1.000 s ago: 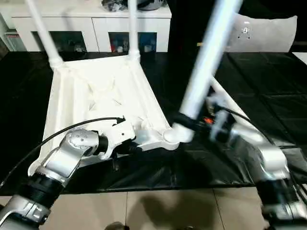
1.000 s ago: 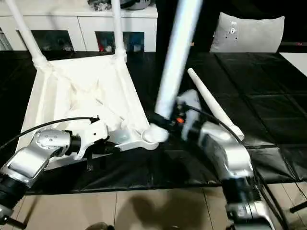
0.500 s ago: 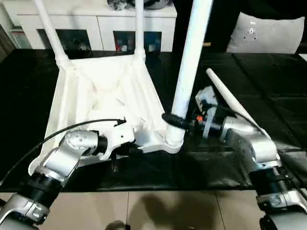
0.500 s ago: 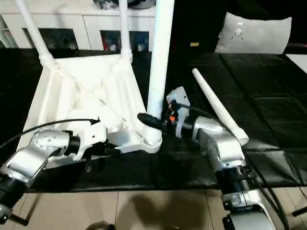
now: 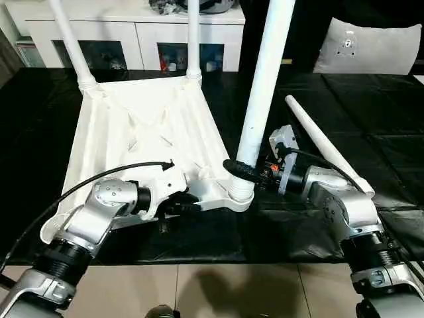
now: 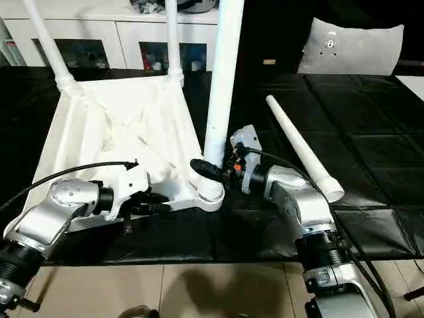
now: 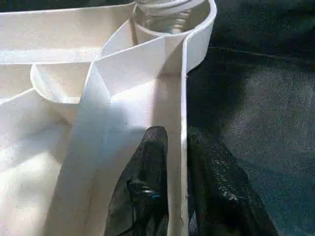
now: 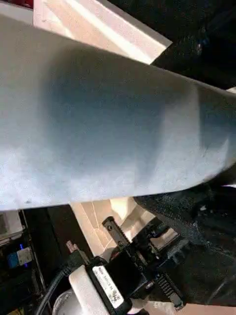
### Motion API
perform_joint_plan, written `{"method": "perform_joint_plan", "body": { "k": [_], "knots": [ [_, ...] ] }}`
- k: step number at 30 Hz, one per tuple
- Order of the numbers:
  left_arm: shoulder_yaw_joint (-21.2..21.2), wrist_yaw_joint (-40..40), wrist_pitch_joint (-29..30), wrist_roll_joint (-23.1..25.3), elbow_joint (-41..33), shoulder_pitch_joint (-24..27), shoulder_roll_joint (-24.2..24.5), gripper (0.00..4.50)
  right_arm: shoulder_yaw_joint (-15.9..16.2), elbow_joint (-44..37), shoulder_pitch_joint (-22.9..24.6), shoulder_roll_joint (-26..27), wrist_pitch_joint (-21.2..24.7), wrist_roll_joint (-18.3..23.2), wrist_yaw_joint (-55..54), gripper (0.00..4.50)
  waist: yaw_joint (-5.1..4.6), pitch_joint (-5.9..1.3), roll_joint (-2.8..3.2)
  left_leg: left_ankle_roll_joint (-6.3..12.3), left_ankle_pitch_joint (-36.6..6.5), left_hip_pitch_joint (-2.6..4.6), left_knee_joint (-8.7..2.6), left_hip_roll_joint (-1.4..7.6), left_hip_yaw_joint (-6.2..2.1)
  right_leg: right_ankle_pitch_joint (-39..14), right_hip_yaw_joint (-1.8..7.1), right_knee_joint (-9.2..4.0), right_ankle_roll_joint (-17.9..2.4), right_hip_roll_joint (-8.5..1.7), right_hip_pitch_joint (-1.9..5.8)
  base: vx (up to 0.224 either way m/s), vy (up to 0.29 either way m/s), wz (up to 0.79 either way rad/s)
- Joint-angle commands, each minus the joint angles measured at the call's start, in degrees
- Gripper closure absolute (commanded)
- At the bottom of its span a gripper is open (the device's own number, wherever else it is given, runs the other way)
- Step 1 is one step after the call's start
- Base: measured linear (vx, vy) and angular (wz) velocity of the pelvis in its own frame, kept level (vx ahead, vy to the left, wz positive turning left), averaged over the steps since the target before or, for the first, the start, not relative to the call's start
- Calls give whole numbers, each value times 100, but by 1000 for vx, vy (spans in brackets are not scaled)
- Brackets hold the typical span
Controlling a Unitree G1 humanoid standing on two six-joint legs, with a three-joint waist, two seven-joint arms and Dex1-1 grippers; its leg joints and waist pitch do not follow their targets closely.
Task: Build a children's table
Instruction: Insert table leg to table base
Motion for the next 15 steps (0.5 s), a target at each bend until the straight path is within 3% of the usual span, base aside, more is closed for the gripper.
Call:
{"method": "perform_joint_plan", "body": {
  "k": [1,5,7,15],
  "knots": [
    [21,-5,-9,-19,87,-59,-2,396,-60,56,26,-9,-106,-41,39,261,18,-402,32,-54,-1504,139,-422,176,-55,-1066,205,-398,-1193,-396,234,0,0,0],
    [-4,-47,59,33,131,-54,18,407,30,108,21,-25,-132,-164,-2,261,18,-398,49,-62,-1538,144,-425,177,-58,-1102,202,-401,-1202,-394,224,0,0,0],
    [-24,-92,58,58,146,-50,41,438,103,138,7,-48,-100,-227,8,261,13,-392,38,-81,-1591,142,-431,175,-59,-1181,202,-407,-1187,-394,228,0,0,0],
    [-165,-427,-149,121,120,-68,167,450,312,408,-101,-126,57,-351,200,261,8,-404,22,-56,-1526,139,-432,183,-65,-1095,203,-389,-1196,-398,234,0,0,0]
  ]
}}
